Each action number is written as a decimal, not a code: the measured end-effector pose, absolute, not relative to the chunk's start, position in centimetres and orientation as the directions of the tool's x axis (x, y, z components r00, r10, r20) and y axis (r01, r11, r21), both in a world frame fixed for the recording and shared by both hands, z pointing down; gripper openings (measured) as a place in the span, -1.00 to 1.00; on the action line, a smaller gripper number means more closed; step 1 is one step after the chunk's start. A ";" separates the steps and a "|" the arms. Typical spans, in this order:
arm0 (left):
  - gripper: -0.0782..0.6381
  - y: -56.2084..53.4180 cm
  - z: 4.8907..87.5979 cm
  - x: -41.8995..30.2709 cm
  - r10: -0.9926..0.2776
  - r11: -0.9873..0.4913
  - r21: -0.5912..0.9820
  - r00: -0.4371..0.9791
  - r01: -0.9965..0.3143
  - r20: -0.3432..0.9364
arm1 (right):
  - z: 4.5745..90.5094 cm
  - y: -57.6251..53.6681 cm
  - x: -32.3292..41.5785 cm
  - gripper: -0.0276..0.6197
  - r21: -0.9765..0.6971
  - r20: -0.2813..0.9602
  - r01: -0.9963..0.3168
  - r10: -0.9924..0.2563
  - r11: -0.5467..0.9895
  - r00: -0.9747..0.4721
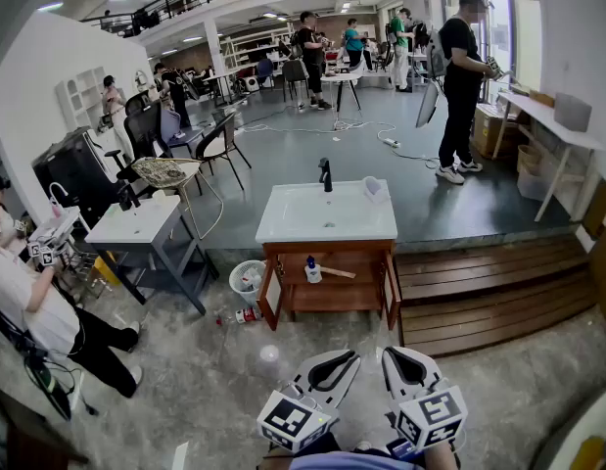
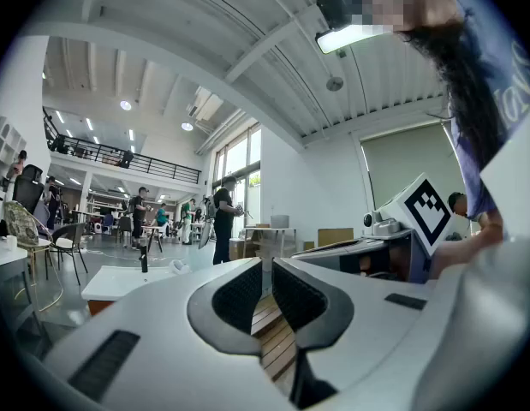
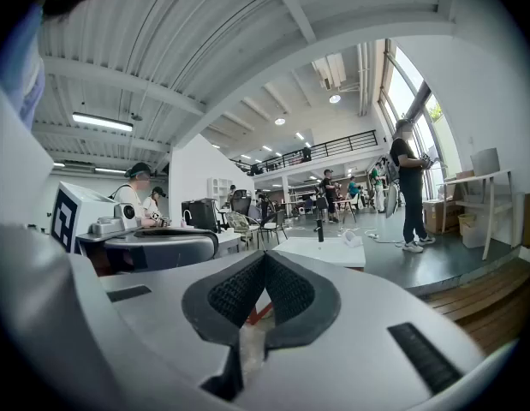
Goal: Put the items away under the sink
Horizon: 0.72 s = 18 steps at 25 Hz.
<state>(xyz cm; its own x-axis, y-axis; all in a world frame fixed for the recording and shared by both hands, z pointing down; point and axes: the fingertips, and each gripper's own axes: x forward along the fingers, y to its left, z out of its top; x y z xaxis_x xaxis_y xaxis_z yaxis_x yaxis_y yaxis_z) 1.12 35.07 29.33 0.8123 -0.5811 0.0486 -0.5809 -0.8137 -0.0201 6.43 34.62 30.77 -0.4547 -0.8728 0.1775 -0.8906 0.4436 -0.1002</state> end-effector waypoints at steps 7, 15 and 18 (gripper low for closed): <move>-0.69 35.1 29.6 1.8 -0.566 -0.824 -0.018 0.822 -0.566 0.054 | 31.0 34.4 6.9 -0.86 -0.094 0.180 -0.895 -0.877 0.436 -0.446; -0.69 34.5 30.3 1.1 -0.572 -0.819 -0.001 0.817 -0.574 0.068 | 32.0 34.1 6.4 -0.86 -0.090 0.189 -0.896 -0.876 0.434 -0.443; -0.69 33.7 30.6 1.1 -0.576 -0.815 0.011 0.814 -0.579 0.077 | 32.4 33.3 6.5 -0.86 -0.097 0.202 -0.894 -0.871 0.437 -0.447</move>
<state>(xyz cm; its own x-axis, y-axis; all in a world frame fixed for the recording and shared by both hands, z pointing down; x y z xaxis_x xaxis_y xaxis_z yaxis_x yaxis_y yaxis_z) 1.07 33.68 30.57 0.8135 -0.5764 0.0768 -0.5788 -0.8154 0.0110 6.46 33.33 32.39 -0.4474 -0.8712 0.2021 -0.8943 0.4367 -0.0974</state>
